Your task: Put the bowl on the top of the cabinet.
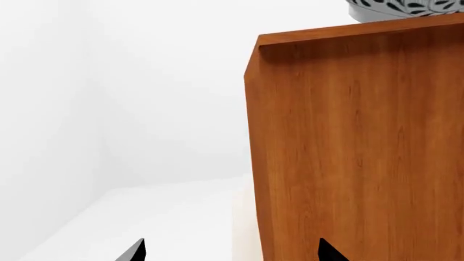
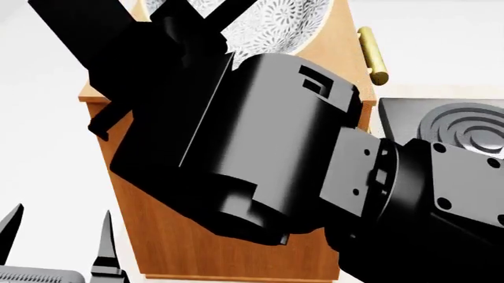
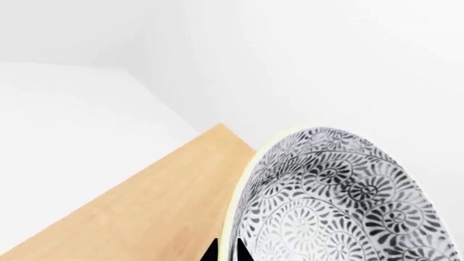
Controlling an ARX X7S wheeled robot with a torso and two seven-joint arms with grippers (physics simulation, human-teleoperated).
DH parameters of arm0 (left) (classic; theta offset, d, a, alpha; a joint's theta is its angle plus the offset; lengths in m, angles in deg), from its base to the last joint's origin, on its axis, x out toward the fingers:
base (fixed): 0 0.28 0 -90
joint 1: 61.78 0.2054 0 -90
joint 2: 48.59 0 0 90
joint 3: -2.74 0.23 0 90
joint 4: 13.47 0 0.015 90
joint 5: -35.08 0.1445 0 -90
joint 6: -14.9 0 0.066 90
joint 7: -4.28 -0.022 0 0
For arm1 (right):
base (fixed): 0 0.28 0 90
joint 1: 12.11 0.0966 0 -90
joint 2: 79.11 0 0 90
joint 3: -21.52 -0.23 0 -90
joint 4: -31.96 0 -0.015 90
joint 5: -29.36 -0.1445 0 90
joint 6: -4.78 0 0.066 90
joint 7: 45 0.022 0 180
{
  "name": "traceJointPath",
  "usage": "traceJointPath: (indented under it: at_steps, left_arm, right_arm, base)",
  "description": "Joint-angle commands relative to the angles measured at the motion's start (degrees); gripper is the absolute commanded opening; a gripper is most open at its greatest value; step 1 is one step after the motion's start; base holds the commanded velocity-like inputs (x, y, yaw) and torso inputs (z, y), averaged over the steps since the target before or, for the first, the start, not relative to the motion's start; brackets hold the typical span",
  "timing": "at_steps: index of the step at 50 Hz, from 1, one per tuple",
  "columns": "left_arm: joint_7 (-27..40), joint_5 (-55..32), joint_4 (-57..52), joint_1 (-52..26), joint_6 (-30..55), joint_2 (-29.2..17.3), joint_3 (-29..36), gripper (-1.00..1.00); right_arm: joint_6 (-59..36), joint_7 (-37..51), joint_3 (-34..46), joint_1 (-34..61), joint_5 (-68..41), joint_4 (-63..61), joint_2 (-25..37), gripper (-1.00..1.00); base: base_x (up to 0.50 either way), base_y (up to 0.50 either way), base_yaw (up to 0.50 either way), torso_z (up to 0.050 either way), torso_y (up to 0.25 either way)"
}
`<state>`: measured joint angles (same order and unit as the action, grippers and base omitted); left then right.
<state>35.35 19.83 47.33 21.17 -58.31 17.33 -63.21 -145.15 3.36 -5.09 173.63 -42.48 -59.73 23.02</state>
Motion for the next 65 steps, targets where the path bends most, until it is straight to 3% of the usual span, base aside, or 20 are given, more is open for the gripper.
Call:
traceJointPath:
  at_steps: [1,4,5,30,50,65]
  left_arm:
    - [0.1,-0.1,-0.2,0.1,-0.1,-0.1,0.0,1.00]
    - [0.1,-0.1,0.0,0.2,-0.3,-0.2,-0.1,1.00]
    - [0.1,-0.2,0.0,0.2,-0.3,-0.3,-0.1,1.00]
    - [0.4,-0.3,-0.2,0.1,-0.2,-0.4,0.1,1.00]
    - [0.5,-0.3,-0.1,-0.3,0.1,-0.4,0.6,1.00]
    - [0.7,-0.2,0.1,-0.5,-0.3,-0.4,0.6,1.00]
  right_arm:
    - [0.3,-0.2,0.2,0.0,0.6,-0.1,-0.6,-1.00]
    - [0.4,0.0,0.0,0.0,0.5,0.0,-0.5,-1.00]
    - [0.4,0.0,0.1,0.1,0.6,-0.3,-0.5,1.00]
    - [-1.2,1.0,-2.1,3.1,-1.8,-2.1,2.8,1.00]
    - [-6.2,6.3,-8.5,10.8,-10.5,-9.2,8.4,1.00]
    - [-11.1,19.1,-16.1,20.6,-25.6,-18.4,18.9,1.00]
  base:
    - [0.00,0.00,0.00,0.000,0.000]
    - [0.00,0.00,0.00,0.000,0.000]
    - [0.00,0.00,0.00,0.000,0.000]
    - [0.00,0.00,0.00,0.000,0.000]
    - [0.00,0.00,0.00,0.000,0.000]
    - [0.00,0.00,0.00,0.000,0.000]
